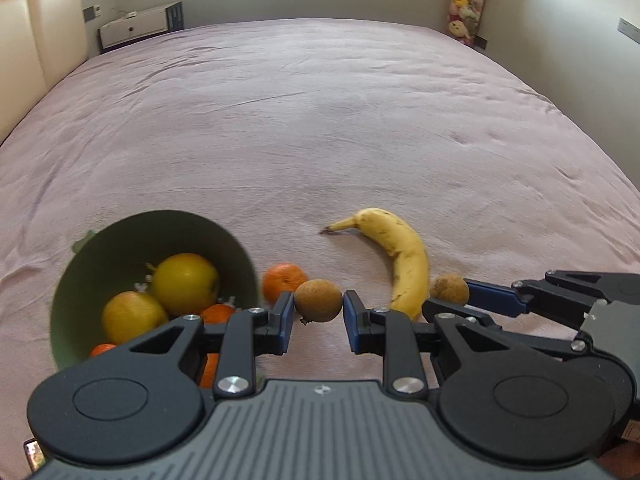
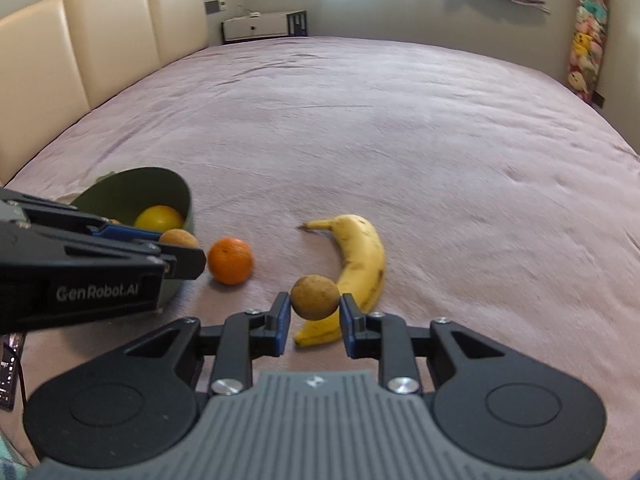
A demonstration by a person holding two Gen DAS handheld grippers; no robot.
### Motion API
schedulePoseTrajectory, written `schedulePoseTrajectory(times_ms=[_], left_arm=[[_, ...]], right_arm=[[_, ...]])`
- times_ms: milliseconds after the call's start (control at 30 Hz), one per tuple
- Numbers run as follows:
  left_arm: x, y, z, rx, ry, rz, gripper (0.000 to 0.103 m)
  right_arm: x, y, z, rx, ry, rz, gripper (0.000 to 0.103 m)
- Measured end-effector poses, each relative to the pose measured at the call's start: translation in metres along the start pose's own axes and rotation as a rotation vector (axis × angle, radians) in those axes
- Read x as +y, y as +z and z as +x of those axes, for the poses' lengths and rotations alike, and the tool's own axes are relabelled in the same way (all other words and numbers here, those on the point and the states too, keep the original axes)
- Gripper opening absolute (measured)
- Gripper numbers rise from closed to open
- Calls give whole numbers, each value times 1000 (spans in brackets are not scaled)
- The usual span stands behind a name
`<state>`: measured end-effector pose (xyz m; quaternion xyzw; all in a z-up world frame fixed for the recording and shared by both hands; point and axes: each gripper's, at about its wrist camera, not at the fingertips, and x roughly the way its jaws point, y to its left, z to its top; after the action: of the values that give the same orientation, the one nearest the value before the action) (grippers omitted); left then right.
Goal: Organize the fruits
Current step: 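Carry both held kiwis over the green colander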
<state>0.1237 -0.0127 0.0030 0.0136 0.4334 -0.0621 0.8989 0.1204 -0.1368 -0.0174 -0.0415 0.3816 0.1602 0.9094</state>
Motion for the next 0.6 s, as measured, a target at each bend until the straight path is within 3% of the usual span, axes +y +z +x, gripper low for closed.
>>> schedulePoseTrajectory(times_ms=[267,600], left_arm=[[48,9,-13,6,85,-99,29],[105,15,-20,-5,98,-250,29]], right_arm=[[34,23,-1,-22,59,-61,23],[93,58,13,-43,132,-235,23]])
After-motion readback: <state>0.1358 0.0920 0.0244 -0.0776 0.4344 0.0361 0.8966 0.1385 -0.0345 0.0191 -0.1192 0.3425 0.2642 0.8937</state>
